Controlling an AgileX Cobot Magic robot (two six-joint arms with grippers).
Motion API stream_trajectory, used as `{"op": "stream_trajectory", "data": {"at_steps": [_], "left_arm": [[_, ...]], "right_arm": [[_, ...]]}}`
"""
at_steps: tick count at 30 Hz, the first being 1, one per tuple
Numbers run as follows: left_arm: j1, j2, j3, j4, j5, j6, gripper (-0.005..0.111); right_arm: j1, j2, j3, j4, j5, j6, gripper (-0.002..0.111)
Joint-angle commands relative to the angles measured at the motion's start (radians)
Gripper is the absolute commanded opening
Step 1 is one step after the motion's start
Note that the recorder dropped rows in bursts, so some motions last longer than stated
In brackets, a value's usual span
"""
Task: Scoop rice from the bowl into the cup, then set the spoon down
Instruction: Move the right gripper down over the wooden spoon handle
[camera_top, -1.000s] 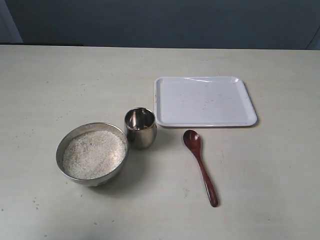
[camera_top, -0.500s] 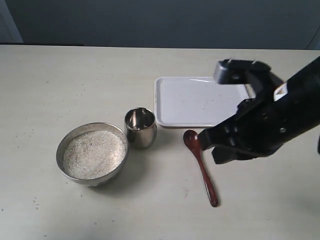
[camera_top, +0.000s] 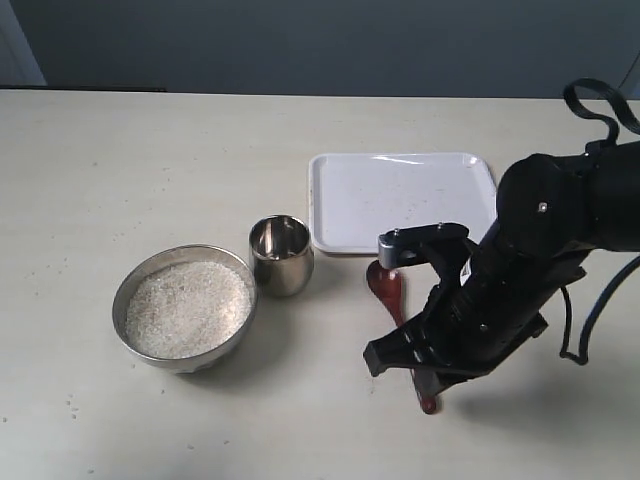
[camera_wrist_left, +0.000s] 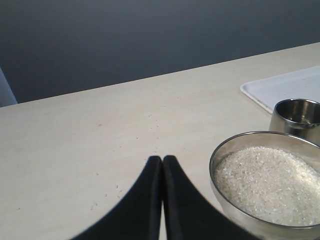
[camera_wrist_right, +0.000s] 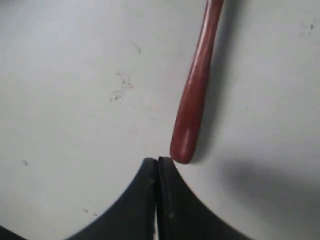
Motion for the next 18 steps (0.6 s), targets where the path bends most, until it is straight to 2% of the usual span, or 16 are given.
{"op": "stream_trajectory", "data": {"at_steps": [1, 9, 11, 15, 18], "left_arm": [[-0.002, -0.004, -0.002, -0.001, -0.015, -0.002, 0.001], [-0.002, -0.004, -0.002, -0.001, -0.015, -0.002, 0.001], [-0.002, -0.004, -0.002, -0.001, -0.015, -0.002, 0.001], [-0.002, -0.004, -0.002, -0.001, -0.015, -0.002, 0.001], [-0.002, -0.004, -0.002, -0.001, -0.015, -0.002, 0.001]], "right_arm": [[0.005, 0.010, -0.001, -0.020, -0.055, 0.002, -0.001], [0.005, 0.010, -0.001, -0.072, -0.111, -0.001, 0.002], [0.005, 0.010, -0.001, -0.074, -0.121, -0.003, 0.012], [0.005, 0.010, -0.001, -0.079, -0.141, -0.003, 0.046], [0.005, 0.012, -0.001, -0.079, -0.139, -0.003, 0.061]]}}
